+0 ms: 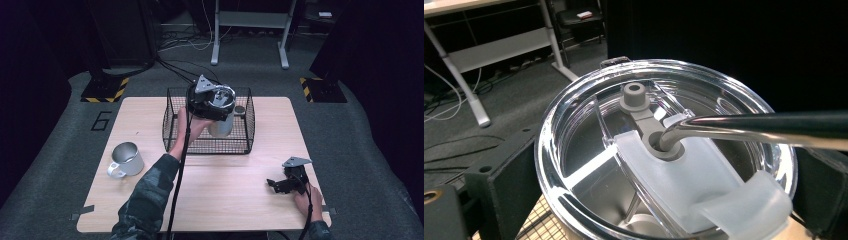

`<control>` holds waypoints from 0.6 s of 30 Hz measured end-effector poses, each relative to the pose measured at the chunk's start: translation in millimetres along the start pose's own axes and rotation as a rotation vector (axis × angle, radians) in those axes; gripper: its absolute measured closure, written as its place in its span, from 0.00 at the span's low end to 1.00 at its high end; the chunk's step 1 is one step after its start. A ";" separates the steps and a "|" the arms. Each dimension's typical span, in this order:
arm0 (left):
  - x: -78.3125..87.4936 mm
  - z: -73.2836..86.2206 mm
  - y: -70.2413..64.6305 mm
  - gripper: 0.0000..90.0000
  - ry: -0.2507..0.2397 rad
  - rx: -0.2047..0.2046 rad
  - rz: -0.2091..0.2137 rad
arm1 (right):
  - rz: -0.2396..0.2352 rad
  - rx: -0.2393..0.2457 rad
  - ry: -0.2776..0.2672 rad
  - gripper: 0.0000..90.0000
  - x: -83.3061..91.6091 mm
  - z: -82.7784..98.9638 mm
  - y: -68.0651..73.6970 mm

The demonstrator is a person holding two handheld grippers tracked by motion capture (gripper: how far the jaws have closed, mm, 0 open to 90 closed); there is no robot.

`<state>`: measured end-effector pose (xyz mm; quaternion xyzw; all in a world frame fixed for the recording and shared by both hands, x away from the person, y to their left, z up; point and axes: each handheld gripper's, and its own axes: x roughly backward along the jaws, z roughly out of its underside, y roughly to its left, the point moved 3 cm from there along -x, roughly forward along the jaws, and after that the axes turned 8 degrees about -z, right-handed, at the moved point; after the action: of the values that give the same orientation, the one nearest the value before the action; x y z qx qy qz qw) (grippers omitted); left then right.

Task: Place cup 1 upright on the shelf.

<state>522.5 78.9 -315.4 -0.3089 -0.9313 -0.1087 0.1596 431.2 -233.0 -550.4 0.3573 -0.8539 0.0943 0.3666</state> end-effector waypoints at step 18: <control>-32.2 9.7 11.5 0.04 0.016 0.043 -0.041 | -0.008 -0.003 0.003 0.00 0.1 0.0 0.2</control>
<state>551.8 73.5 -334.9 -0.2854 -0.9382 -0.0944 0.1713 431.0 -232.8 -550.3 0.3601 -0.8520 0.0919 0.3689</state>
